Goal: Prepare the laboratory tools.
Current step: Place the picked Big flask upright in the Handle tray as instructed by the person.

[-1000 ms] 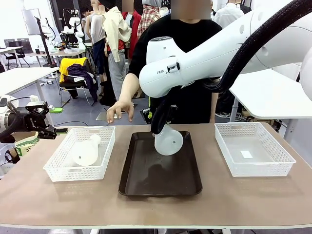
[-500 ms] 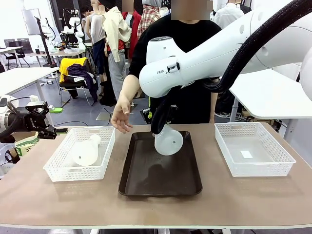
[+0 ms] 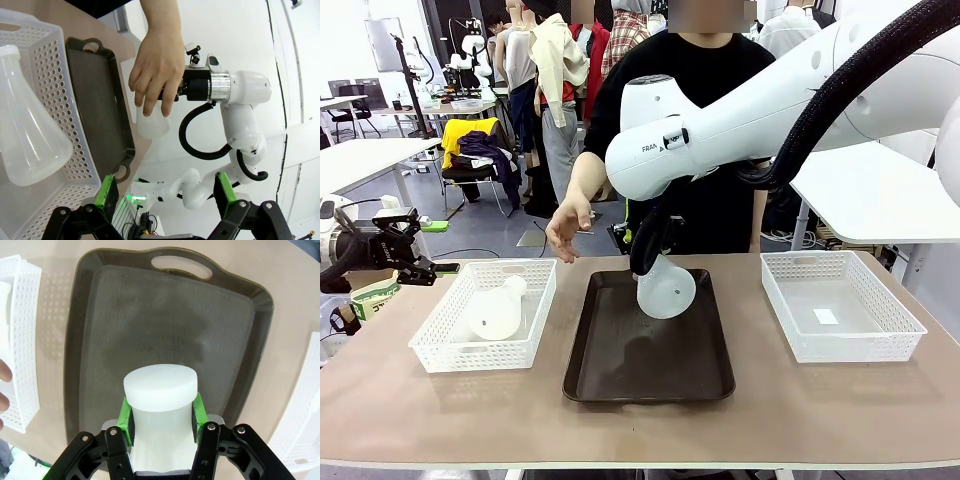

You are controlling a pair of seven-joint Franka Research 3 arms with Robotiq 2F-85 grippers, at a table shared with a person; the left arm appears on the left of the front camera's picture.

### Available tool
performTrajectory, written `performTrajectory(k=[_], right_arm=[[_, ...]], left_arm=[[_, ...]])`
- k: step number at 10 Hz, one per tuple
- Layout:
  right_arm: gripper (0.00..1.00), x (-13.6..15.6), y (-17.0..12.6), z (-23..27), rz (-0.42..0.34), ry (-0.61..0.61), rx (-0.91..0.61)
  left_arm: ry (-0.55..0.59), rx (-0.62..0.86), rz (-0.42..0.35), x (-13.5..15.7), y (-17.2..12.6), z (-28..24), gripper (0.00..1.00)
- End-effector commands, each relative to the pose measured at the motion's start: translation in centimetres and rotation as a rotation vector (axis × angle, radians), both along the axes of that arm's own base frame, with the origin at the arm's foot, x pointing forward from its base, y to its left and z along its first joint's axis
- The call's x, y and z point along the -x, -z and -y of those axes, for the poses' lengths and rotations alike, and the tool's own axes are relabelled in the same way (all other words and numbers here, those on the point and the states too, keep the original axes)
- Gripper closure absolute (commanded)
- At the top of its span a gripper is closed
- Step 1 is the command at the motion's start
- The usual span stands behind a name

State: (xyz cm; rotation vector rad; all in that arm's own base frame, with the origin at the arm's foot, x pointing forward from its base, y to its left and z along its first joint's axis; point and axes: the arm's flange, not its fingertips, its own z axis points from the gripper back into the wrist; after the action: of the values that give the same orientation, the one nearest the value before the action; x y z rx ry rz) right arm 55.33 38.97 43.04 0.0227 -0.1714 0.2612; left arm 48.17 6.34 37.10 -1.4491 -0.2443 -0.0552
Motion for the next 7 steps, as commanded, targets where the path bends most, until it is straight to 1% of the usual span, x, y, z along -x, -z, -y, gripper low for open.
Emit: performTrajectory(k=[1,7], right_arm=[[1.0,0.03,0.04,0.16,-0.001,0.002,-0.002],[1.0,0.03,0.04,0.16,-0.001,0.002,-0.002]], left_arm=[[0.001,-0.008,0.002,0.12,-0.1,-0.14,0.0],[0.001,-0.008,0.002,0.12,-0.1,-0.14,0.0]])
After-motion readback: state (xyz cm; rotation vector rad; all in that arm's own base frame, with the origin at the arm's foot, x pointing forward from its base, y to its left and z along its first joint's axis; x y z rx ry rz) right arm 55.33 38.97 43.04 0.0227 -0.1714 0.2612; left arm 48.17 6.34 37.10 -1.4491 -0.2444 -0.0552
